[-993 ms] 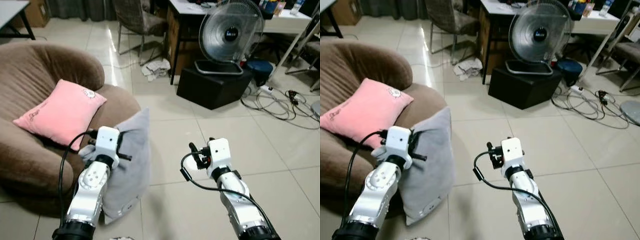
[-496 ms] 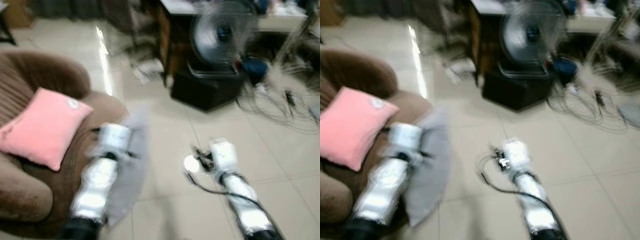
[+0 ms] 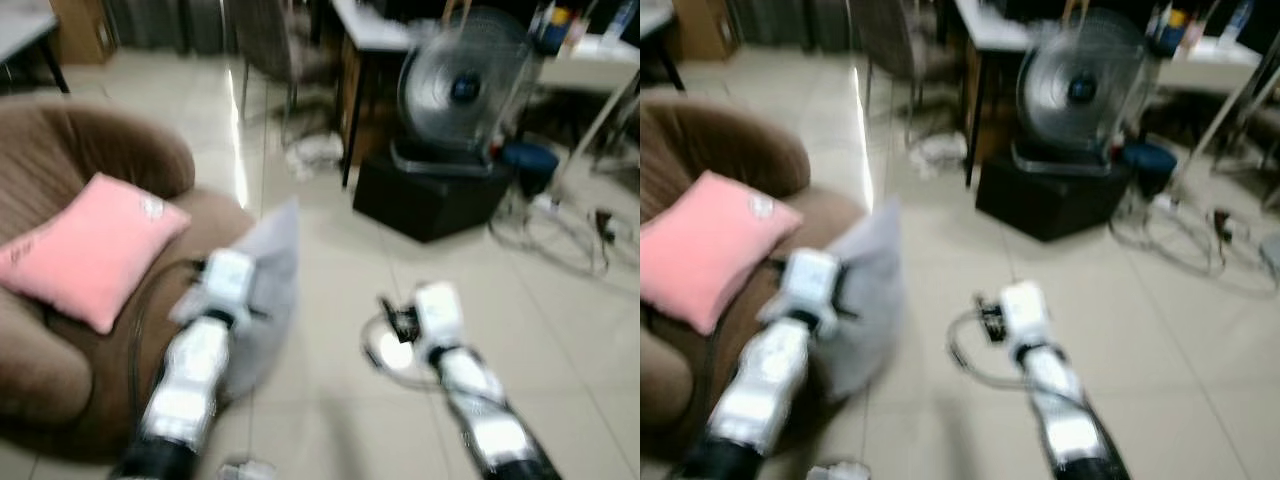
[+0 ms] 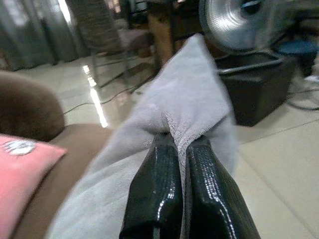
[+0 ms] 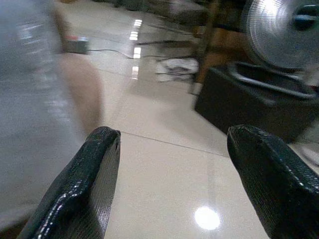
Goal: Move the pillow to the sofa from floor
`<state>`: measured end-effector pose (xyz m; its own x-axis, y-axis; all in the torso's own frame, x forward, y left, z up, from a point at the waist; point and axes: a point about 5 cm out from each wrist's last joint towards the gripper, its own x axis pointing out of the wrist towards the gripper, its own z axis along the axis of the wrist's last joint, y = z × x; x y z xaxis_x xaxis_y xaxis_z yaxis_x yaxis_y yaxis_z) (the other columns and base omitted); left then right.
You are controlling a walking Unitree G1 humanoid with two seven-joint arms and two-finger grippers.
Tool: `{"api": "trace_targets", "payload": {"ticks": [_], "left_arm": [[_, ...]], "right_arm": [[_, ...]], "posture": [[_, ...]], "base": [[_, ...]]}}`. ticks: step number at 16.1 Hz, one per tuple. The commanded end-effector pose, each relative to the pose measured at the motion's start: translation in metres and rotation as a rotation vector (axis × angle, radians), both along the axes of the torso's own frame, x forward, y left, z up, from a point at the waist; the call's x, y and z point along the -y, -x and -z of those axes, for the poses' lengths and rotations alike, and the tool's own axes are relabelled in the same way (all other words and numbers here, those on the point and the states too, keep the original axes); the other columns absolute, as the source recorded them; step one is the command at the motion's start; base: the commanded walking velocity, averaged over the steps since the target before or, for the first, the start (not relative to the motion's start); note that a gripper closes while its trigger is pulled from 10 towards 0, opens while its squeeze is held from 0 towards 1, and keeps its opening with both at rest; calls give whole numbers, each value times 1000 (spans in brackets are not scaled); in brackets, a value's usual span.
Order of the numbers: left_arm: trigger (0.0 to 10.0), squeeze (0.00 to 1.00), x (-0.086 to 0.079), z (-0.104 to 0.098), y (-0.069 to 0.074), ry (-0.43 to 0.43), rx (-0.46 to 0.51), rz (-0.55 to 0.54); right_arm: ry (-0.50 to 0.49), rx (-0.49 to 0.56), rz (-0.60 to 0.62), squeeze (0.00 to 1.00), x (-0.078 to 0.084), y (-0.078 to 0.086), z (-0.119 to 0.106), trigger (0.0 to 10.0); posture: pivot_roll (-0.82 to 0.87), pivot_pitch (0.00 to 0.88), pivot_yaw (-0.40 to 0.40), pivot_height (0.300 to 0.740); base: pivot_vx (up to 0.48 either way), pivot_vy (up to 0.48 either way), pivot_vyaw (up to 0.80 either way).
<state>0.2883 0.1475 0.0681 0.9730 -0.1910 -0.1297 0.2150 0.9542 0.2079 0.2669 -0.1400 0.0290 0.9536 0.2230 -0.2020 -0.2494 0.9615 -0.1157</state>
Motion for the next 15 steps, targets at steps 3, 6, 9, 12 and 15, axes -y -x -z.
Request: {"api": "trace_targets", "payload": {"ticks": [3,6,9,12,15], "left_arm": [[0,0,-8,-13,-8,-18,55,-30],[0,0,-12,-9,-10,-19,14,-60],[0,0,-11,-10,-11,-31,22,-55],[0,0,-7,-9,-11,-47,18,-39],[0,0,-6,-10,-12,-62,22,-23]], "right_arm": [[-19,21,-23,0,-11,-3,-4,10000],[-22,16,-32,0,-13,0,-2,10000],[-21,15,-36,0,-15,1,-1,10000],[-21,13,-37,0,-15,3,0,10000],[-21,12,-34,0,-16,3,0,10000]], "posture": [[147,22,-51,740],[146,27,-49,740],[143,29,-48,740],[139,30,-44,740],[137,31,-42,740]], "base": [[420,-174,0],[474,0,0],[480,0,0],[480,0,0],[480,0,0]]}}
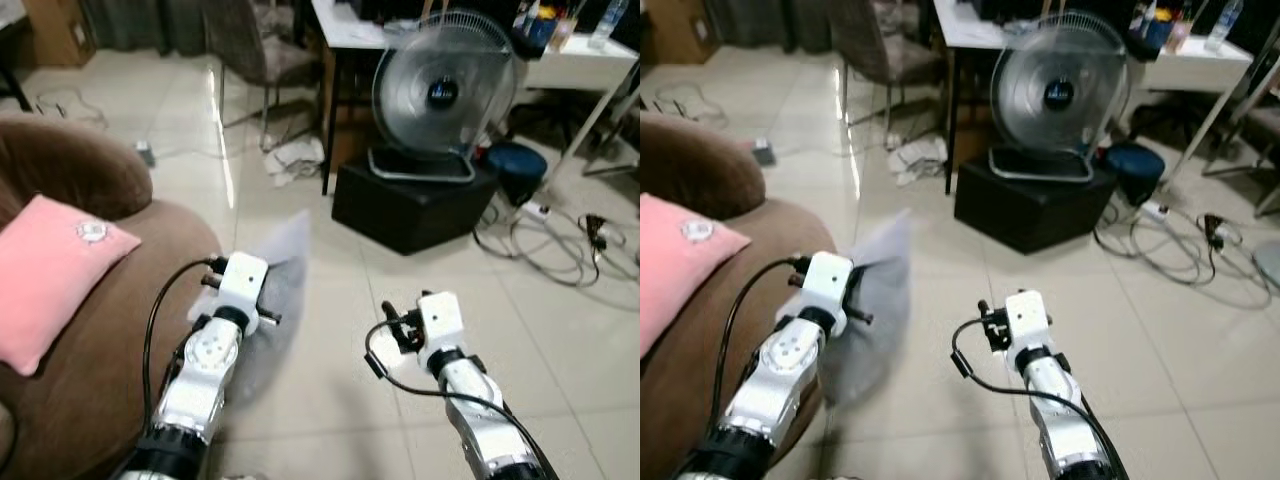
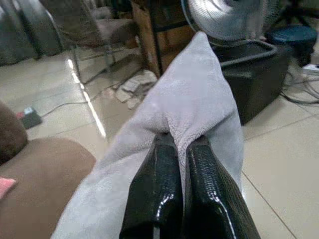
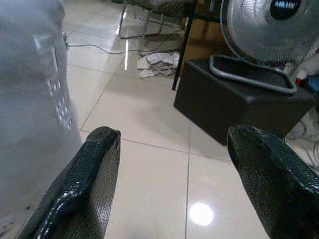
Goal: Move the pillow to the sofa from floor
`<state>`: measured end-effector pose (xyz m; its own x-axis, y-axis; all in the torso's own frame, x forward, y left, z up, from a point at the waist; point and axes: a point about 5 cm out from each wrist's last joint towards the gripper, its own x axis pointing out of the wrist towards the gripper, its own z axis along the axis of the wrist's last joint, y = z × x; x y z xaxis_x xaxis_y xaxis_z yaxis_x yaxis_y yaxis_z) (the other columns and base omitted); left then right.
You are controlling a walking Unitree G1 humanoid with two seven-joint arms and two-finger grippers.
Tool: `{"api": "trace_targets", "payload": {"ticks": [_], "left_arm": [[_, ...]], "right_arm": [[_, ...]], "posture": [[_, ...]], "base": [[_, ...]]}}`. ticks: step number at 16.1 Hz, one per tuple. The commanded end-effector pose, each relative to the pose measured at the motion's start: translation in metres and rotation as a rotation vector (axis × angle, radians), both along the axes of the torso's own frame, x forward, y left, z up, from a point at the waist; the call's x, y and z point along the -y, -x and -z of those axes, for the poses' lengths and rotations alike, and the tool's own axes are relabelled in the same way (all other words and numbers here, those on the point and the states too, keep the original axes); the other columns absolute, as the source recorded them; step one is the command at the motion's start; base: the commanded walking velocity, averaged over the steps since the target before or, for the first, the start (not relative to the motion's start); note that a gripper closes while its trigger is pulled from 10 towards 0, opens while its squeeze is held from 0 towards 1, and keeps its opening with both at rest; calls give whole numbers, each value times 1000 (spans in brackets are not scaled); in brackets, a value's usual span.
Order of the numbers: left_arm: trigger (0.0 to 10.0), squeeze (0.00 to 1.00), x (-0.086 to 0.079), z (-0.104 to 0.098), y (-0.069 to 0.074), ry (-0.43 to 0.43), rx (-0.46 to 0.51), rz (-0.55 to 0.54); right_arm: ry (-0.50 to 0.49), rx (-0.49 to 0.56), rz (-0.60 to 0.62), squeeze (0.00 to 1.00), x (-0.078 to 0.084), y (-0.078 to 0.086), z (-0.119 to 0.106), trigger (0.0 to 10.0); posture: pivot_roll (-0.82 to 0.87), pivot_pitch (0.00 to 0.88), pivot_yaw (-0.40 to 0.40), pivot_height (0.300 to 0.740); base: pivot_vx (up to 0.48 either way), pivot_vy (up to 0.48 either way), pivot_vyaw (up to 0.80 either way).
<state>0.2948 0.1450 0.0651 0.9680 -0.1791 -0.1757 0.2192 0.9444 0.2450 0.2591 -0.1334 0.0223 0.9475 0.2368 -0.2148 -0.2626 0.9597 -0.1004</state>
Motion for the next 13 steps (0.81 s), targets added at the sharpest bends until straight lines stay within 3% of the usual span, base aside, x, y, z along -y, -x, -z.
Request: {"api": "trace_targets", "payload": {"ticks": [1,13], "left_arm": [[0,0,-8,-12,-5,-12,58,-16],[0,0,-6,-13,-7,-6,56,-14]], "right_arm": [[-10,26,-22,0,-9,-4,-6,10000],[-16,31,-31,0,-14,-4,-9,10000]], "posture": [[136,32,-40,740],[139,28,-35,740]], "base": [[480,0,0],[480,0,0]]}}
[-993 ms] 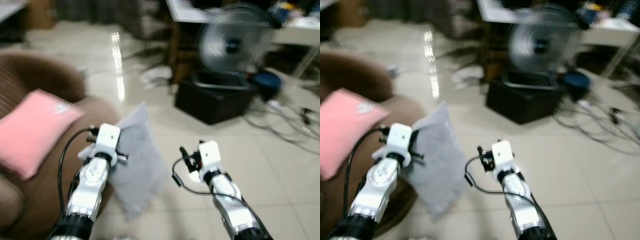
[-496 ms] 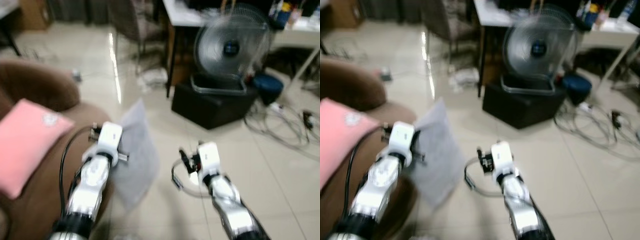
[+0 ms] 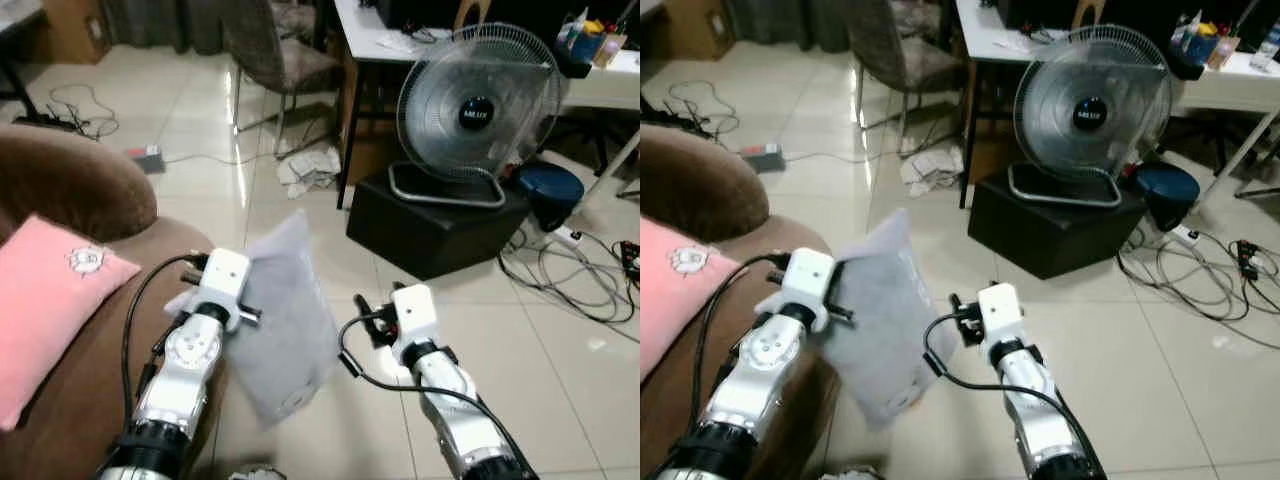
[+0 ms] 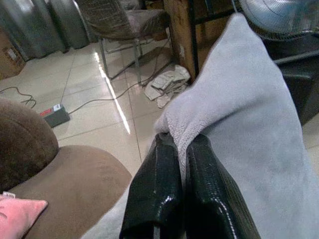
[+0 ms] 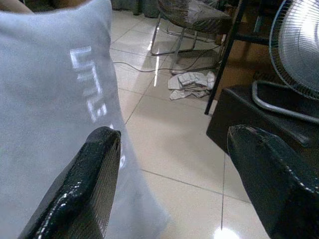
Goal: Move the pillow to the sofa from floor
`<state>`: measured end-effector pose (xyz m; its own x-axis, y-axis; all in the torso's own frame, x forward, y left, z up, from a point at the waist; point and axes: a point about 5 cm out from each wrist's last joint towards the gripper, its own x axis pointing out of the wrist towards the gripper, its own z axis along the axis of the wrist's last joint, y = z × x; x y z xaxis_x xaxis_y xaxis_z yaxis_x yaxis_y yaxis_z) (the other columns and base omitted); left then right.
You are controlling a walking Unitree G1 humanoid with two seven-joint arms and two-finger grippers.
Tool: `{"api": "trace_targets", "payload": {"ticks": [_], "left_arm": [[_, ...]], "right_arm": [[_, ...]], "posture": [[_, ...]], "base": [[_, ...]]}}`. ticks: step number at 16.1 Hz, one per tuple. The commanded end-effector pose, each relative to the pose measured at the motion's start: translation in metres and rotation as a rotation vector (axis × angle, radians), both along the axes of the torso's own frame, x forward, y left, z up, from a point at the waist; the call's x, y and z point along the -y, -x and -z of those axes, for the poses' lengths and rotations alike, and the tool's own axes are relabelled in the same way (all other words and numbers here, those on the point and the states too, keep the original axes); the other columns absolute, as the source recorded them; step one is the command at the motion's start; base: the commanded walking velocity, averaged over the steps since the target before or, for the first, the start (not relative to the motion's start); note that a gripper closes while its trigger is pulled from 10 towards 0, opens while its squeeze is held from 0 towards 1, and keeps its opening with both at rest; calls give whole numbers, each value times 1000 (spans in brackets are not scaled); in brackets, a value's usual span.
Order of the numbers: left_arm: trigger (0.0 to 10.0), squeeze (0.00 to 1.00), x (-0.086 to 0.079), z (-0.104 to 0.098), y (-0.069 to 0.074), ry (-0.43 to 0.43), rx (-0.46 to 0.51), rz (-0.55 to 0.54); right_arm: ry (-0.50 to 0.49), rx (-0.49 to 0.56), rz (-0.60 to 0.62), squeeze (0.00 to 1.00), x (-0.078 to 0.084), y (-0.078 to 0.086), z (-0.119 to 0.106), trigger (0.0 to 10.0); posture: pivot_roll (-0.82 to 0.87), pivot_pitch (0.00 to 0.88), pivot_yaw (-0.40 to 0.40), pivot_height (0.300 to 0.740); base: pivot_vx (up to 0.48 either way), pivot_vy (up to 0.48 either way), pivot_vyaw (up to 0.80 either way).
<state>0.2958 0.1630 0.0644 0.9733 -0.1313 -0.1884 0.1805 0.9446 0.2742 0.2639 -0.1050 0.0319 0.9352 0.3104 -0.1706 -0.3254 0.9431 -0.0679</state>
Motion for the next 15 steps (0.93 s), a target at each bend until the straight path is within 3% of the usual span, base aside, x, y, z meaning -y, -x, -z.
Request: {"api": "trace_targets", "payload": {"ticks": [1,15], "left_arm": [[0,0,11,-14,-7,30,62,21],[0,0,9,-11,-6,27,56,30]], "right_arm": [[28,-3,38,0,14,0,0,10000],[29,-13,37,0,13,2,6,10000]], "posture": [[141,26,-35,740],[144,21,-29,740]], "base": [[480,0,0],[480,0,0]]}}
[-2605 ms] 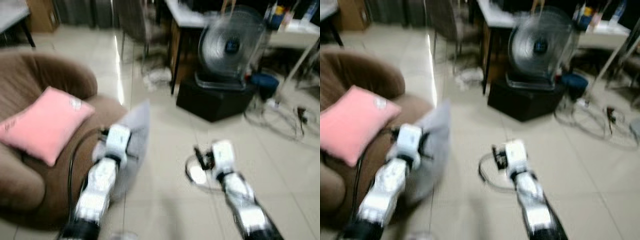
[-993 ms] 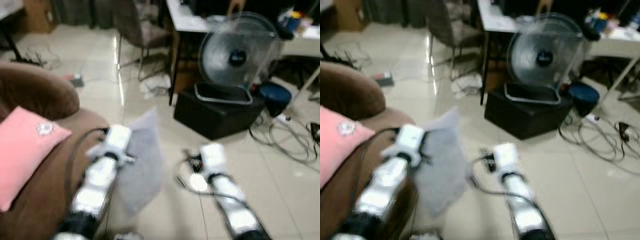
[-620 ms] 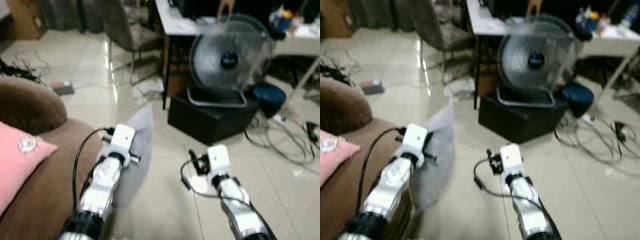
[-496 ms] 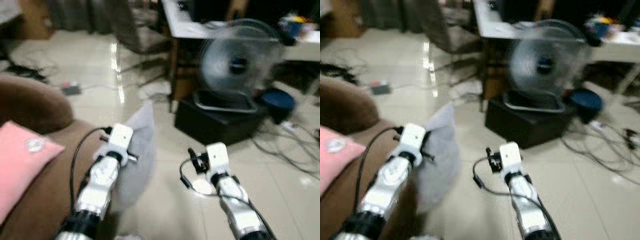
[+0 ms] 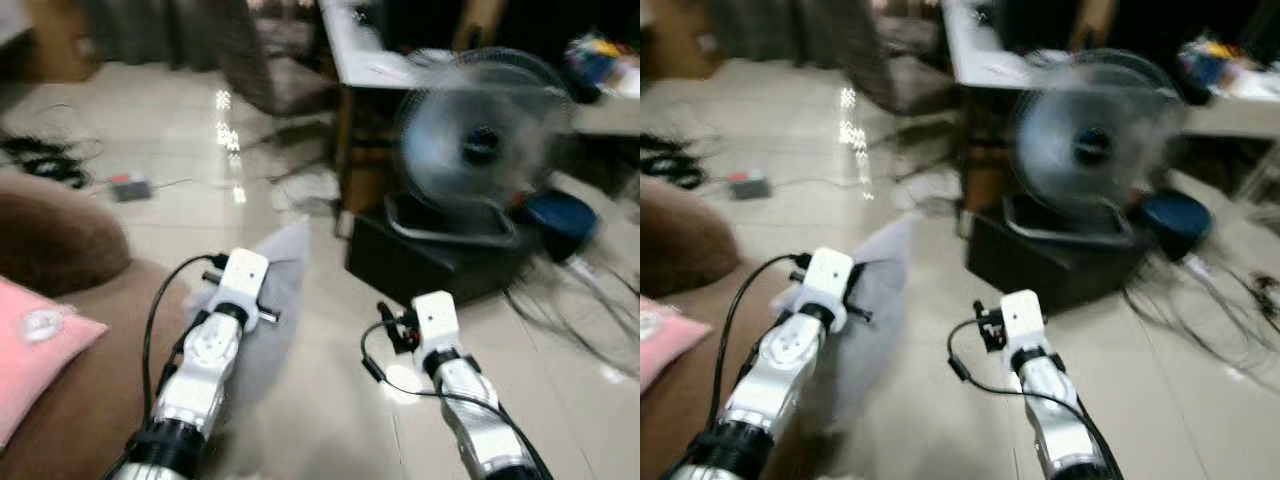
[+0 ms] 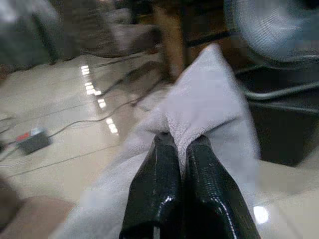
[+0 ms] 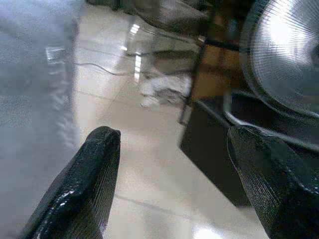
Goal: Move the pillow to the sofa from floor
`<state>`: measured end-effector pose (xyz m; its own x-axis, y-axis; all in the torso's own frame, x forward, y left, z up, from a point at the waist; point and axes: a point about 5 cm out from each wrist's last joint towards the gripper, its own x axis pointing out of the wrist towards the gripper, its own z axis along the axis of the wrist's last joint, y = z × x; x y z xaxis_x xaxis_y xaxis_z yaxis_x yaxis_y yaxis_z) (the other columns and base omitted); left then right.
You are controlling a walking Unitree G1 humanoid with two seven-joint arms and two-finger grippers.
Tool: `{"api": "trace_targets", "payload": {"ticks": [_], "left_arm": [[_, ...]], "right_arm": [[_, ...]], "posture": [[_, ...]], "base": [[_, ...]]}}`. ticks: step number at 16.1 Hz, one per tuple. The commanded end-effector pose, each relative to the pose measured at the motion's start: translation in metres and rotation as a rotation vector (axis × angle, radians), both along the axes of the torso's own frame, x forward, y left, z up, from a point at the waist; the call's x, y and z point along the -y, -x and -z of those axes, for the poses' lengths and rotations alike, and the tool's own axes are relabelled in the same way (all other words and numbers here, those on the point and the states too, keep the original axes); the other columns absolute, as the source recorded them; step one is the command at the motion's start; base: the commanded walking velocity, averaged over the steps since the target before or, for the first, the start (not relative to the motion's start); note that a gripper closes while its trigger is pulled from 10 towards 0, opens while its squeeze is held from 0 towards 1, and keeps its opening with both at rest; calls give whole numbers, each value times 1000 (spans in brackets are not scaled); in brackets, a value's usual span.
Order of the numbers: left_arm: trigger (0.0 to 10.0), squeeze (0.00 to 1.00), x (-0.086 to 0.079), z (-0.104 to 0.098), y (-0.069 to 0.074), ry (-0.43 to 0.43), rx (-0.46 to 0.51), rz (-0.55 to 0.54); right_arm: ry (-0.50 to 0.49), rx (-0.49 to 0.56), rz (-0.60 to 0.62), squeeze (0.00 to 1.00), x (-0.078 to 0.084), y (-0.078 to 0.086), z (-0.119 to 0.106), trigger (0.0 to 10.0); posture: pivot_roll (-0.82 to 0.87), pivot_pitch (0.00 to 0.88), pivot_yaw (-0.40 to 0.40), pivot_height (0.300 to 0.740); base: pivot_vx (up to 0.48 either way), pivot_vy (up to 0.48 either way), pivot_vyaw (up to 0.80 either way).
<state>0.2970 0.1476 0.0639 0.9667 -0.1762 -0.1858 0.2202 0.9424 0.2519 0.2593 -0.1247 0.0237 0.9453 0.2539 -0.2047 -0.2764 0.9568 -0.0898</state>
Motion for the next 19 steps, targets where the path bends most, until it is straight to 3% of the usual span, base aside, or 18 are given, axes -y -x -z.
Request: {"api": "trace_targets", "payload": {"ticks": [1,6,8,19], "left_arm": [[0,0,-5,-11,-4,15,51,-7],[0,0,-4,-10,-4,13,42,-22],[0,0,-6,-10,-5,23,43,-35],[0,0,-5,-12,-2,22,55,-43]], "right_arm": [[2,5,-11,0,-6,-3,-1,10000],[8,20,-17,0,-3,-2,-2,10000],[31,35,-25,0,-4,-2,-4,10000],[-43,-19,-27,0,-5,-3,-1,10000]], "posture": [[143,22,-29,740],[140,29,-30,740],[142,32,-32,740],[154,42,-38,740]], "base": [[480,0,0],[0,0,0],[0,0,781],[0,0,737]]}}
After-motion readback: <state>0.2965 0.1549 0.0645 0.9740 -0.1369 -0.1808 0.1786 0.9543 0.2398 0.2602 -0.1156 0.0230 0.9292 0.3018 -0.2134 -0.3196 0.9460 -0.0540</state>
